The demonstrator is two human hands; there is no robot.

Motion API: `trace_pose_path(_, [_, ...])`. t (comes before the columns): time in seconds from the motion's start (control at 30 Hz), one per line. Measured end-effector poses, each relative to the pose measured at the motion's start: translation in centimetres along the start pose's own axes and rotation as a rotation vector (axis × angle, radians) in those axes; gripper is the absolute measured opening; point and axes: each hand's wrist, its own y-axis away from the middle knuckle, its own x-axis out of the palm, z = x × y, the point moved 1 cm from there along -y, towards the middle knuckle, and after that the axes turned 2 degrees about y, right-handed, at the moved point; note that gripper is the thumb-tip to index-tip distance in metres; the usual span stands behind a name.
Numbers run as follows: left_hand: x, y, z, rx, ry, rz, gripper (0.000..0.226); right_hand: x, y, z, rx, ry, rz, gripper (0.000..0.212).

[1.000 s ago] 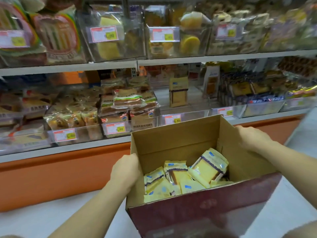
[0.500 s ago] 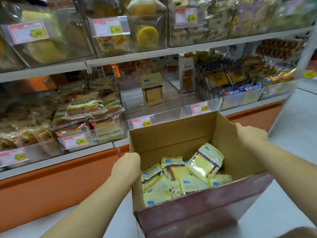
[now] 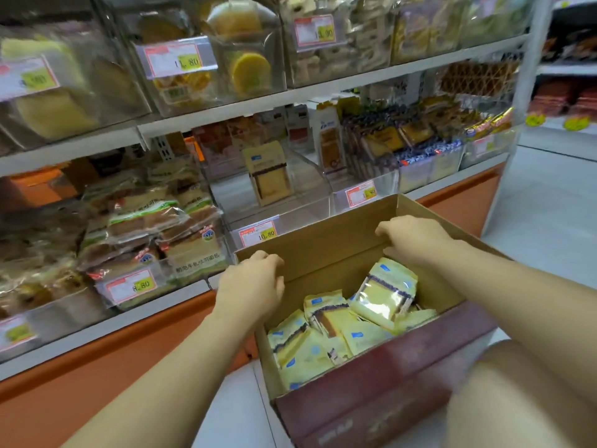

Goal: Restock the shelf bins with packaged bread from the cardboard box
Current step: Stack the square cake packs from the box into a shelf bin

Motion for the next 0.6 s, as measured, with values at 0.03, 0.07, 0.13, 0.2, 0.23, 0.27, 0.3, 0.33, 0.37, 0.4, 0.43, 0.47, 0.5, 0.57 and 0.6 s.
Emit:
trace_pose_path(0.03, [0.4, -0.6, 0.1, -0.002, 0.055, 0.005, 0.036, 0.4, -0.7, 0.5, -0.01, -0.002, 0.026, 0.043])
trace_pose_path(0.07, [0.8, -1.3, 0.2, -0.004, 0.107, 0.016, 0.034, 0.9, -1.7, 1.0, -0.023, 0.0, 0.048, 0.042])
trace_pose_path(0.13, [2.1, -3.3, 0.1, 0.014, 0.17, 0.054, 0.033, 2.3, -4.1, 1.5, -0.045, 0.016, 0.099, 0.039])
trace_pose_path(0.2, [3.8, -6.0, -0.4, 0.059, 0.179, 0.109, 0.034, 4.4, -6.8, 1.3, -0.037, 0.032, 0.208, 0.033])
trace_pose_path(0.23, [4.6, -7.5, -0.8, 0.092, 0.177, 0.138, 0.034, 5.7, -8.2, 1.0, -0.032, 0.048, 0.29, 0.032])
trace_pose_path(0.27, [5.5, -9.1, -1.3, 0.132, 0.173, 0.174, 0.036, 7.2, -9.5, 0.5, -0.033, 0.075, 0.376, 0.032])
trace_pose_path(0.3, [6.4, -10.6, -1.9, 0.178, 0.161, 0.22, 0.038, 8.7, -10.7, -0.2, -0.034, 0.108, 0.465, 0.032])
trace_pose_path(0.33, [7.3, -12.1, -2.4, 0.23, 0.143, 0.278, 0.04, 10.2, -11.8, -0.9, -0.042, 0.138, 0.541, 0.031])
trace_pose_path(0.37, [8.1, -13.3, -2.9, 0.281, 0.125, 0.345, 0.042, 11.6, -12.6, -1.6, -0.047, 0.169, 0.604, 0.027])
trace_pose_path(0.4, [8.9, -14.3, -3.2, 0.327, 0.117, 0.415, 0.043, 12.9, -13.4, -2.3, -0.053, 0.198, 0.644, 0.023])
trace_pose_path(0.43, [9.7, -15.1, -3.5, 0.364, 0.117, 0.476, 0.044, 13.8, -13.9, -2.8, -0.046, 0.214, 0.665, 0.023])
trace_pose_path(0.47, [10.3, -15.7, -3.7, 0.391, 0.122, 0.524, 0.044, 14.6, -14.3, -3.3, -0.036, 0.206, 0.68, 0.024])
trace_pose_path(0.5, [10.9, -16.1, -3.8, 0.41, 0.126, 0.558, 0.044, 15.3, -14.5, -3.8, -0.03, 0.182, 0.69, 0.026])
trace_pose_path(0.57, [11.8, -16.7, -3.9, 0.423, 0.127, 0.601, 0.044, 16.3, -14.8, -4.4, -0.035, 0.137, 0.694, 0.029])
trace_pose_path(0.6, [12.1, -16.9, -4.0, 0.415, 0.129, 0.627, 0.044, 16.7, -15.0, -4.6, -0.037, 0.12, 0.683, 0.03])
